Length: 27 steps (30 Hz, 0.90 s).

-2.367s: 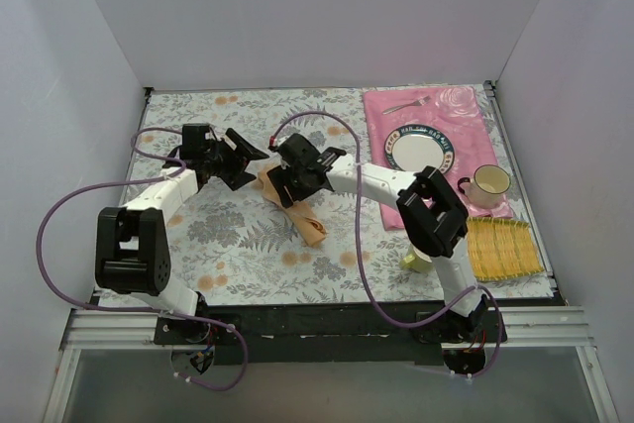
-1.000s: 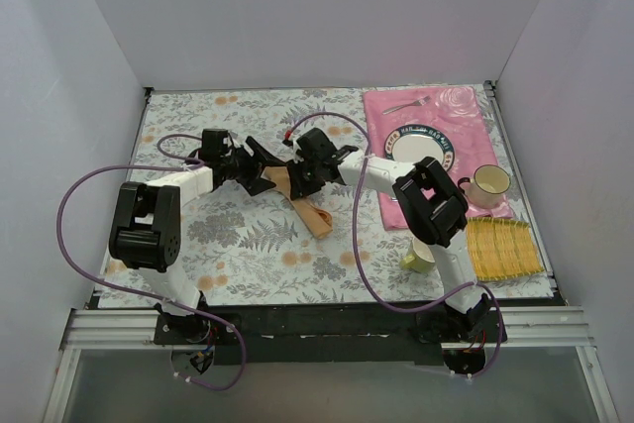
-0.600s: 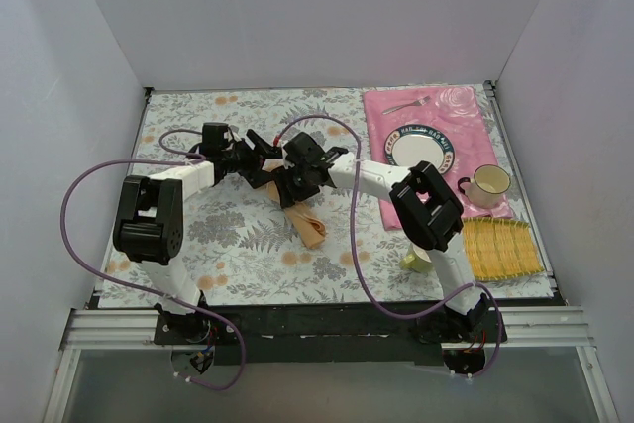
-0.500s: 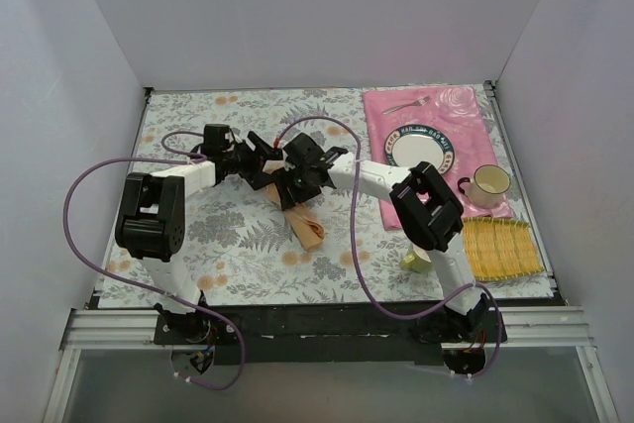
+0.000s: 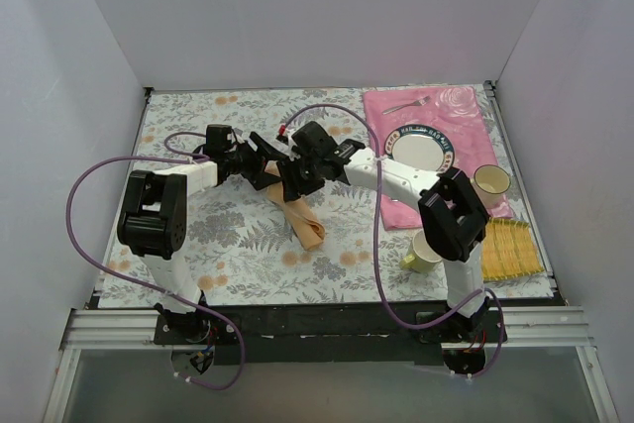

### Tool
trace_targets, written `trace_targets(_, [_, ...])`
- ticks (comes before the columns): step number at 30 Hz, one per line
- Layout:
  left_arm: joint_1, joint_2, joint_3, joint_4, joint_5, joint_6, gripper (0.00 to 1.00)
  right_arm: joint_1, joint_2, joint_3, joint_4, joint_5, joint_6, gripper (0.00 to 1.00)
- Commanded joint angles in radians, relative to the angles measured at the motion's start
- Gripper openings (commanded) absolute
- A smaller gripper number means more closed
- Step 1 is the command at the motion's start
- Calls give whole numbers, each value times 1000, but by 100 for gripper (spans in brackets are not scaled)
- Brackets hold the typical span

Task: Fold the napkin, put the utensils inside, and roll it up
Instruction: Roll the napkin with the utensil

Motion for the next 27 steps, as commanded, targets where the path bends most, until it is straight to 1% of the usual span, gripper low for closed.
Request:
trace_targets(1, [-6,-73,39,-7,-6,-2,69,-6,-28,-50,84,-116,29,49])
trace_targets(3, [-7,-67,44,-7,-8,-2,69,-7,-5,-63,102,-145,41,41])
trace_targets(6, [-7,-54,39,-7,-6,-4,69,-9,19,-100,135,-139,47,35])
trace_targets(8, [-9,-42,33,-7,-20,9,69,-7,20,-140,158,-131,49,34])
trace_targets(11, [-9,-11,31,-7,-31,39,69,-7,12,-189,181,-118,47,33])
trace_targets(14, [-9,6,27,-7,-37,47,68,-9,13,-203,175,-114,43,32])
trace_targets(16, [-9,0,36,-41,-41,55,68,-7,0,-202,169,-118,43,31])
trace_targets(22, [-9,-102,122,-133,-83,102,69,-7,-98,-159,123,-122,47,32])
trace_targets(27, [-11,-192,154,-194,-92,122,69,-6,-201,-129,73,-93,49,37])
